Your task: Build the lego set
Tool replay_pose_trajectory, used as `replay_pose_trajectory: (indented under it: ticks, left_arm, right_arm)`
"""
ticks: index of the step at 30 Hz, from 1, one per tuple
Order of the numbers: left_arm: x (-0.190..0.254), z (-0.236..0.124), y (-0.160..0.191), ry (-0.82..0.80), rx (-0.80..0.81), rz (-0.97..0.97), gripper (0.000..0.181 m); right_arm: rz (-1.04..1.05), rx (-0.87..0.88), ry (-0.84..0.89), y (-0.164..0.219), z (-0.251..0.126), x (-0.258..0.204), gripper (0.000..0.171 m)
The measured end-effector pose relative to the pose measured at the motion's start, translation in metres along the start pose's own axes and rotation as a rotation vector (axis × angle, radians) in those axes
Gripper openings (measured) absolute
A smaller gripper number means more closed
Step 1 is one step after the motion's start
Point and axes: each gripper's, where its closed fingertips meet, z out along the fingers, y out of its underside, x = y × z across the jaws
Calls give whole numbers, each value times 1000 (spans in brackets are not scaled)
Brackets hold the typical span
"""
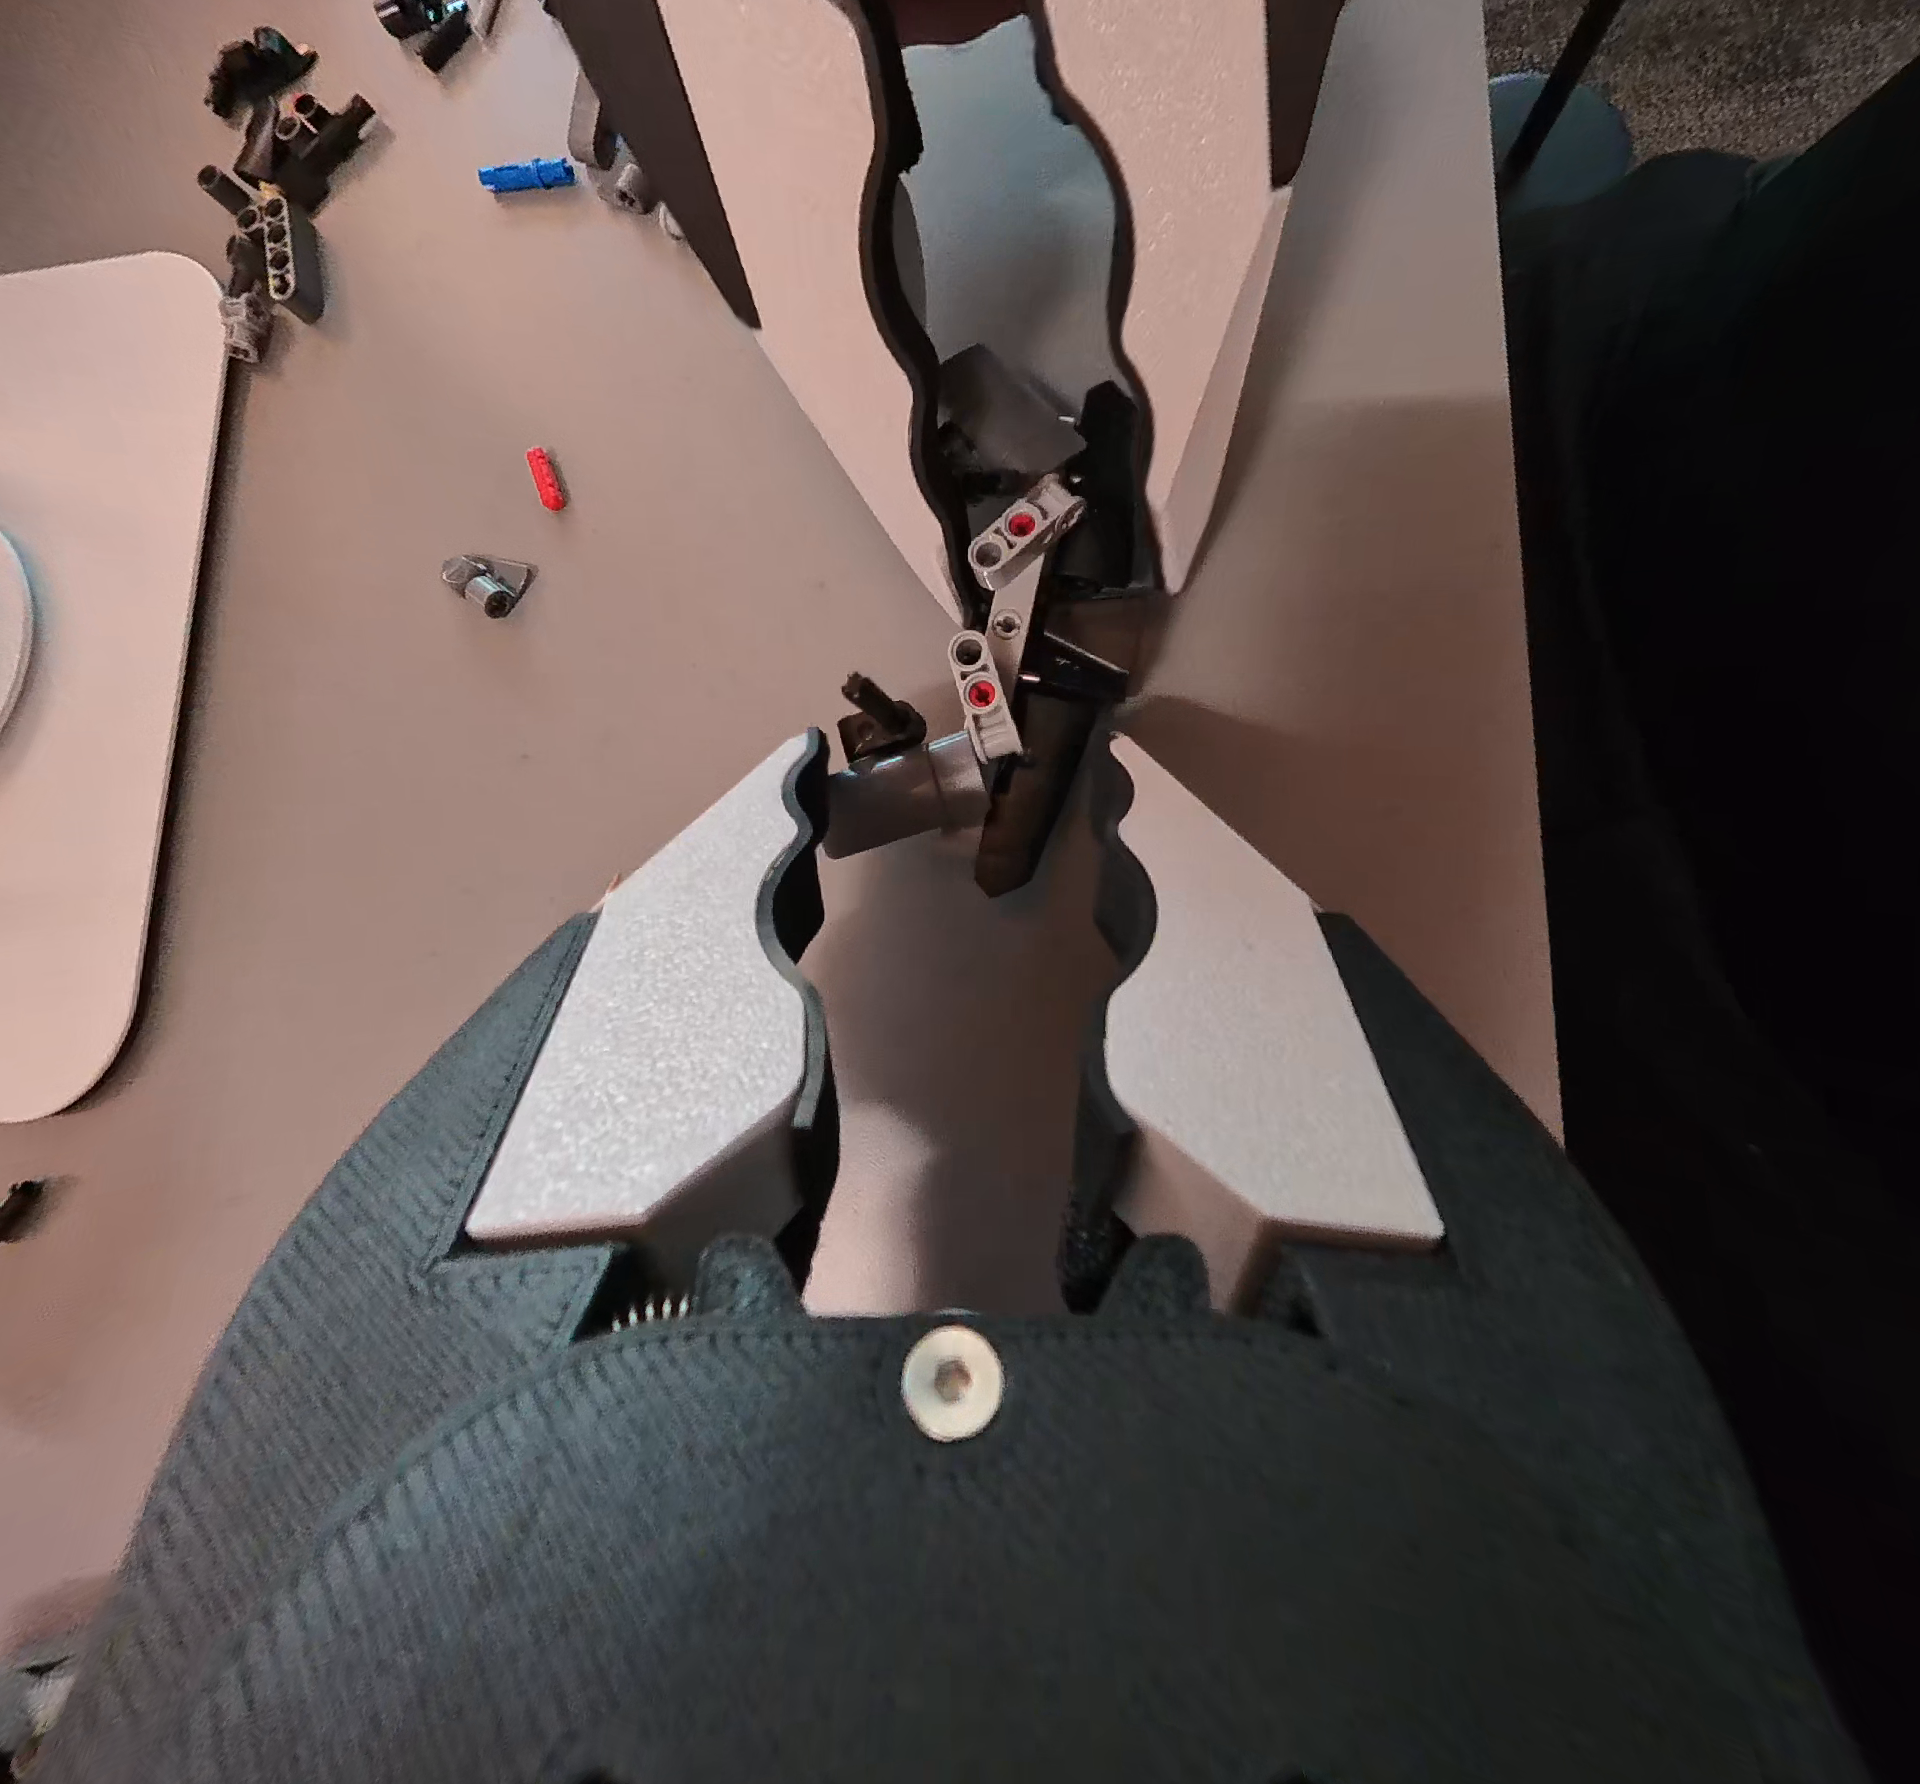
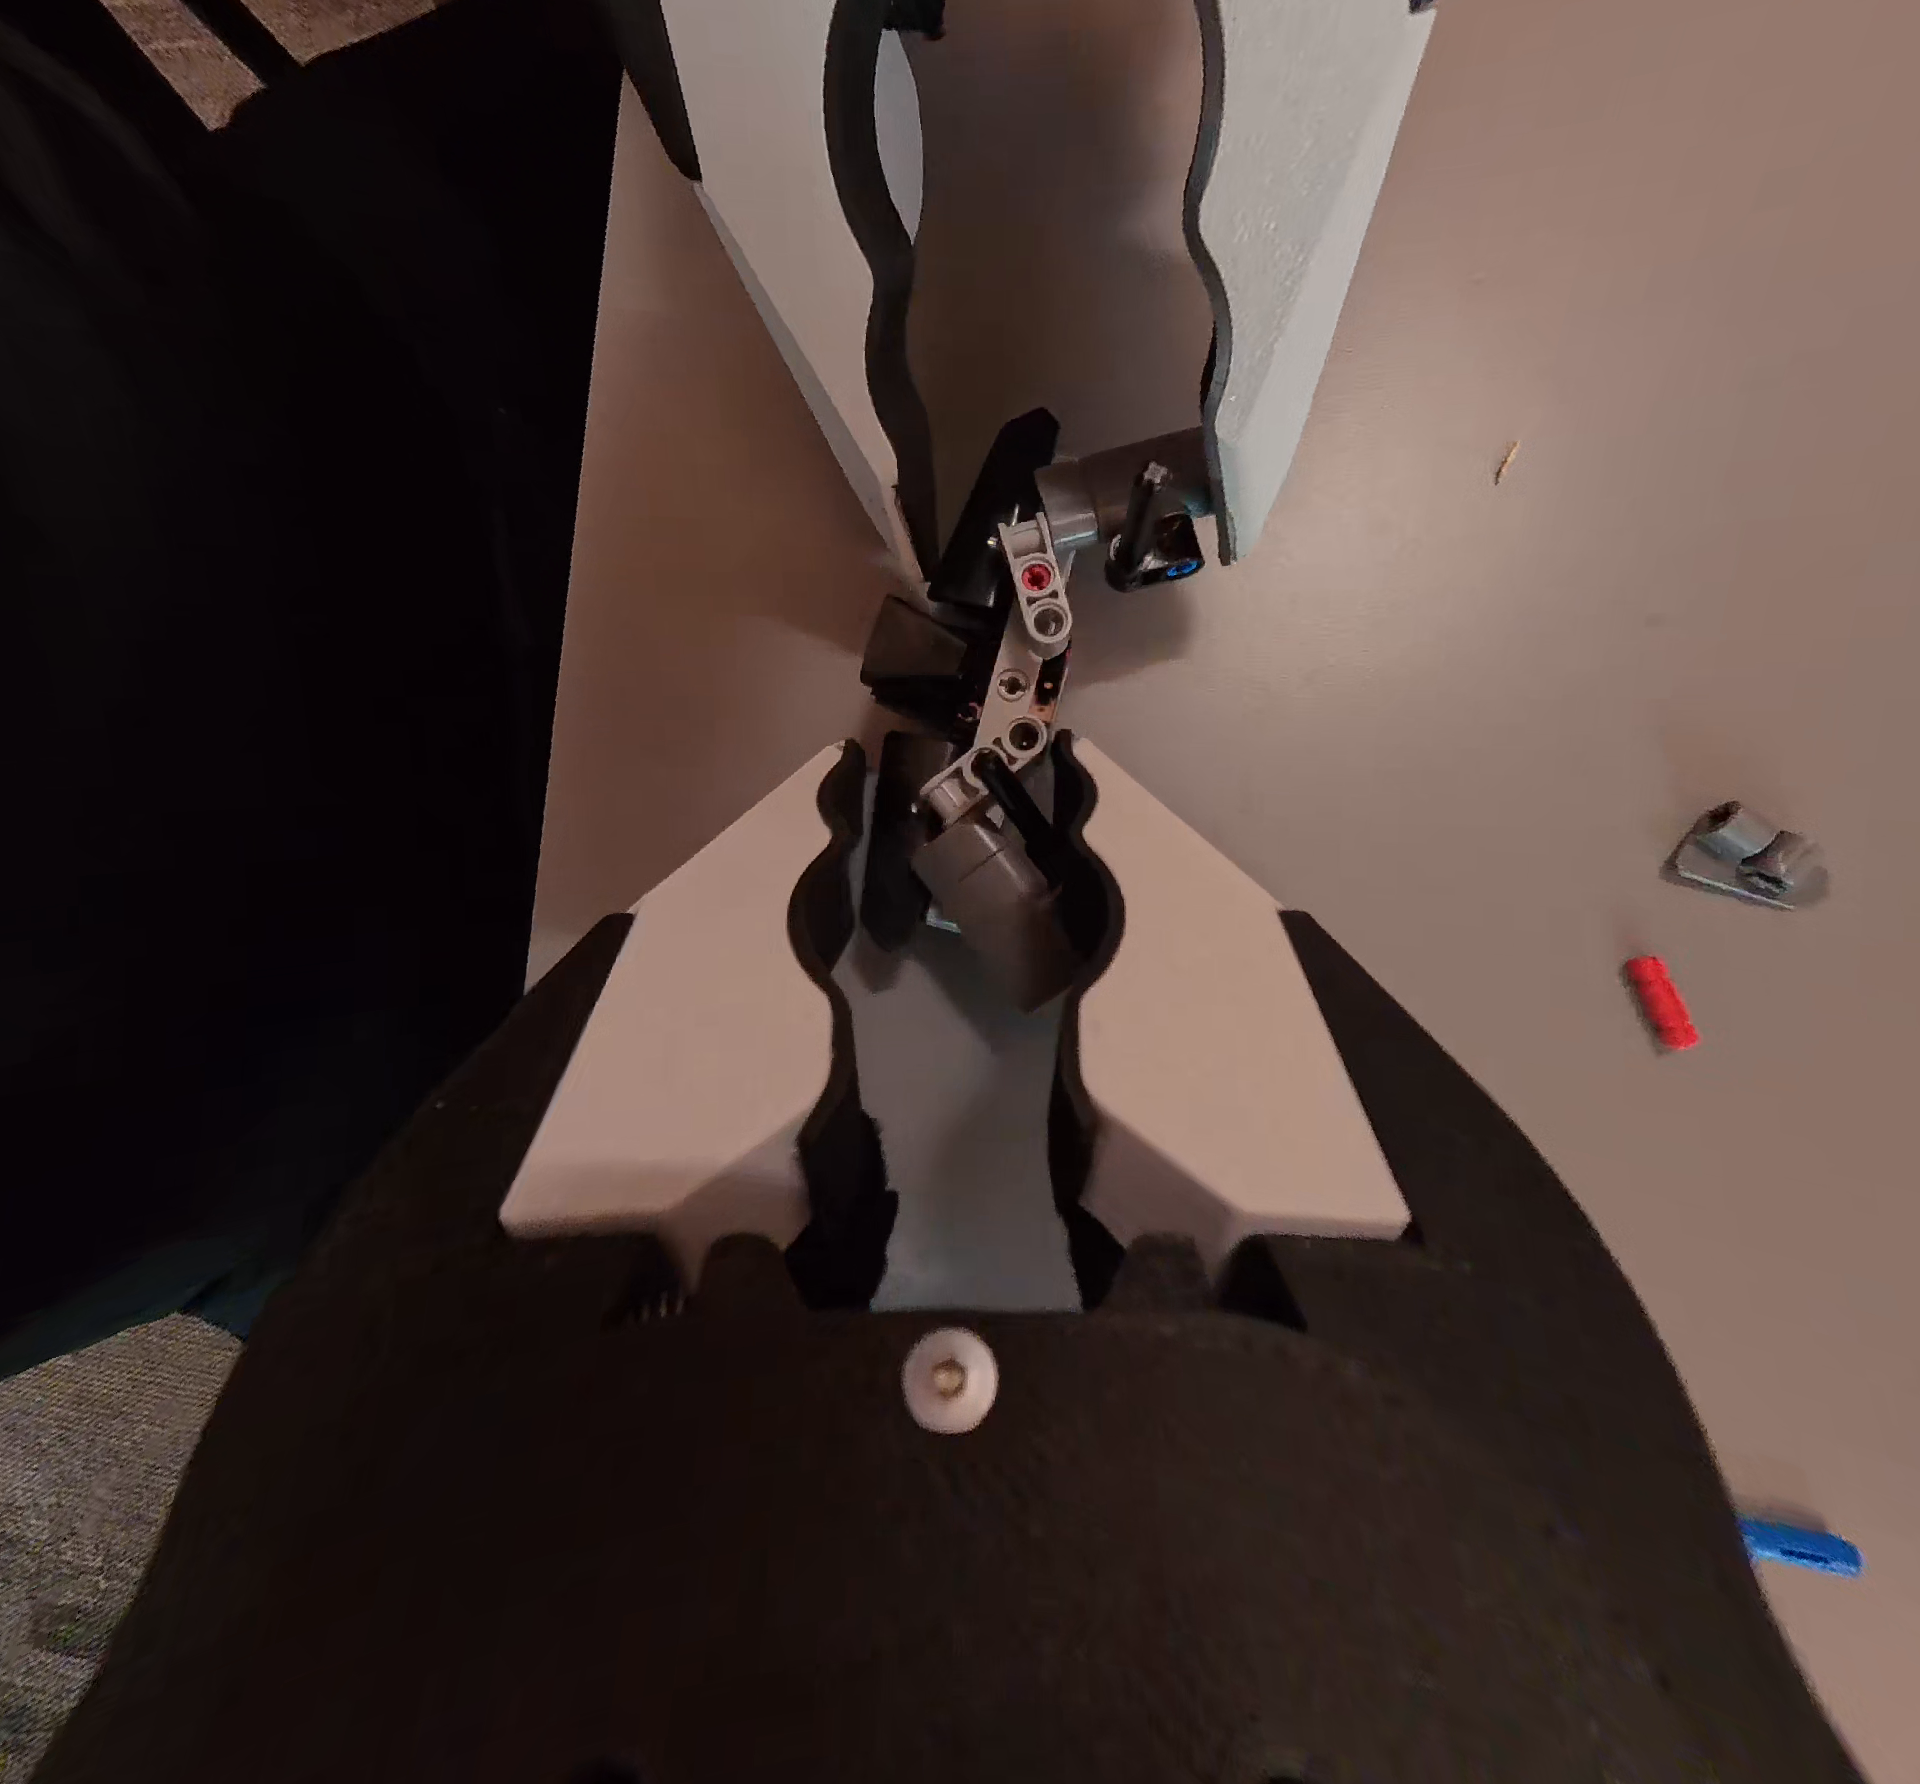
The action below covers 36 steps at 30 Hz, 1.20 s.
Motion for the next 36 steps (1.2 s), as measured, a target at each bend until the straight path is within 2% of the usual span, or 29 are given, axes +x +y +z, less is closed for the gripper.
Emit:
replay_pose_trajectory:
  ticks: [6,16,23,30,36]
  left_arm:
    - [1,-3,1,-11,10,-18,48]
    - [-5,-7,4,-36,-1,-21,48]
    - [-9,-14,5,-45,-1,-19,46]
    - [-14,-15,3,-58,-3,29,45]
    - [-13,-12,-4,-7,-3,129,41]
  right_arm:
    - [12,31,54,1,-13,3,45]
    - [27,54,126,7,-29,8,49]
    - [24,81,196,-2,-33,7,53]
    - [1,104,216,-10,-25,-1,48]
    - [2,55,195,-5,-10,0,41]
